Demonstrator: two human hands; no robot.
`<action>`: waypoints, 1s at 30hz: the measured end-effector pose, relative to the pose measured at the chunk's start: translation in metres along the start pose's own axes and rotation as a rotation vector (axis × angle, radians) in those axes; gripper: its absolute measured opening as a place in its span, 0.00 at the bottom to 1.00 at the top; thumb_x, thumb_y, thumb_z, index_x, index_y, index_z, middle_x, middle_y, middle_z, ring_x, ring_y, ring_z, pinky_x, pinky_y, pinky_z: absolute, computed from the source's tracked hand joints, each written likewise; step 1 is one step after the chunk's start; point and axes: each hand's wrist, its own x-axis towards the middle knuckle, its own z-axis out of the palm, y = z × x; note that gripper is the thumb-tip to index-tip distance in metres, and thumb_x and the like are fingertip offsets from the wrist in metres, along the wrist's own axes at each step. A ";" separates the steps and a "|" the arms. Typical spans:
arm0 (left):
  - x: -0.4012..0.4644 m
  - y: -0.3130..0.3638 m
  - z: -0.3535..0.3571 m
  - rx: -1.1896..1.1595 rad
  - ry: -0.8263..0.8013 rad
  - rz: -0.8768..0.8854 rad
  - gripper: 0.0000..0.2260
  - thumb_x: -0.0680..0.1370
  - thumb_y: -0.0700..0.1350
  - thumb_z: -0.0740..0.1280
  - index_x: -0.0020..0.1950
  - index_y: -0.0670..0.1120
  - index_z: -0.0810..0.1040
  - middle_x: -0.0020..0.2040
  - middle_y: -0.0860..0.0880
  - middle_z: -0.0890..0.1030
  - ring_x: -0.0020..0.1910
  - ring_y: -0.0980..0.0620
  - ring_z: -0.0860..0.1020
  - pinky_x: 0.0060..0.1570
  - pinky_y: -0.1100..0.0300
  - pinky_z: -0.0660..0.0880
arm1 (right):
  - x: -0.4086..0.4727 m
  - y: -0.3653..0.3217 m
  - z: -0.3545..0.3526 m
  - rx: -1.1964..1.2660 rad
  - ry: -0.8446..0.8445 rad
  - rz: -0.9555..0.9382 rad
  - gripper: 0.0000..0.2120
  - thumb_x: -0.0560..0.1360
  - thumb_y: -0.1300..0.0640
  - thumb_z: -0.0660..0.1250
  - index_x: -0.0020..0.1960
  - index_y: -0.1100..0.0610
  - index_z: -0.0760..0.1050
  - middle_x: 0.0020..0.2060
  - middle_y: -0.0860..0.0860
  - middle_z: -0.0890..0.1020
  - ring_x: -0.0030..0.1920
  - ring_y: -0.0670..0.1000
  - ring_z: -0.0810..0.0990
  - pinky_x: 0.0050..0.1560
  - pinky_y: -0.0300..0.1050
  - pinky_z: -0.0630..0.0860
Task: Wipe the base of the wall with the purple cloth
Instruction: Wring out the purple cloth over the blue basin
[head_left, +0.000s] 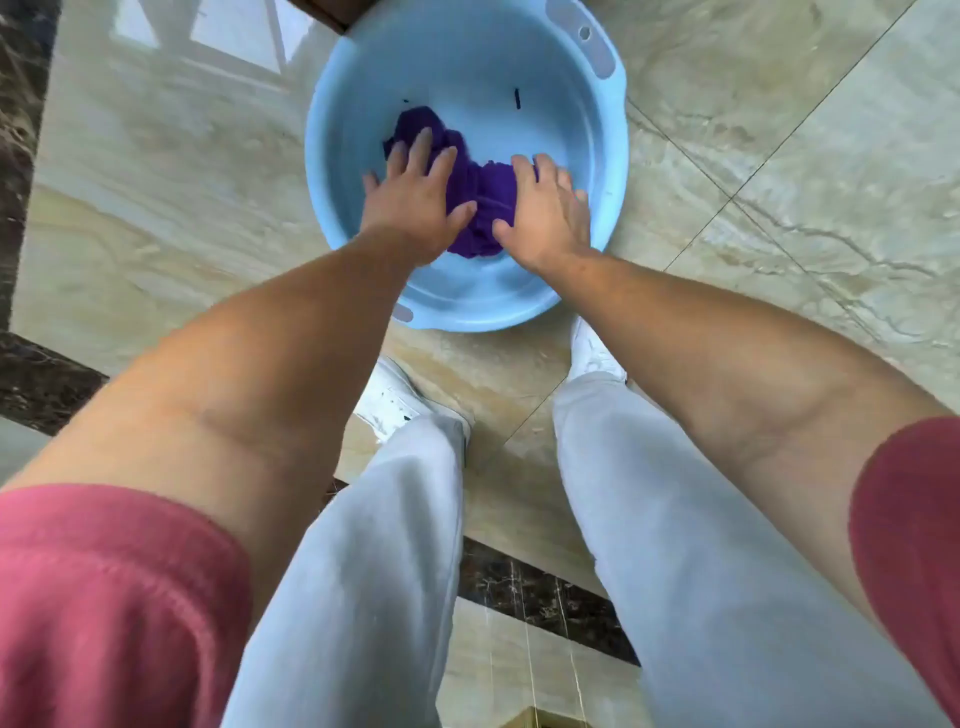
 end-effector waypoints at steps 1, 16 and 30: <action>0.006 -0.001 0.004 0.027 -0.009 0.021 0.35 0.79 0.62 0.61 0.82 0.52 0.52 0.83 0.46 0.48 0.81 0.40 0.52 0.73 0.33 0.58 | 0.005 -0.001 0.005 -0.051 0.019 -0.024 0.34 0.73 0.44 0.69 0.75 0.54 0.62 0.70 0.55 0.69 0.69 0.58 0.68 0.65 0.55 0.68; -0.010 -0.021 0.018 -0.849 -0.145 -0.394 0.22 0.67 0.52 0.79 0.56 0.41 0.82 0.45 0.43 0.83 0.42 0.44 0.83 0.48 0.51 0.83 | -0.008 -0.019 0.020 0.297 -0.017 0.128 0.19 0.68 0.53 0.69 0.59 0.51 0.77 0.55 0.51 0.79 0.57 0.55 0.76 0.57 0.50 0.74; -0.263 0.057 -0.200 -1.286 0.147 -0.167 0.21 0.64 0.48 0.76 0.53 0.54 0.72 0.44 0.46 0.81 0.40 0.49 0.80 0.46 0.46 0.80 | -0.231 -0.081 -0.242 0.717 0.155 0.053 0.20 0.63 0.56 0.69 0.55 0.51 0.79 0.47 0.48 0.84 0.45 0.49 0.81 0.49 0.41 0.76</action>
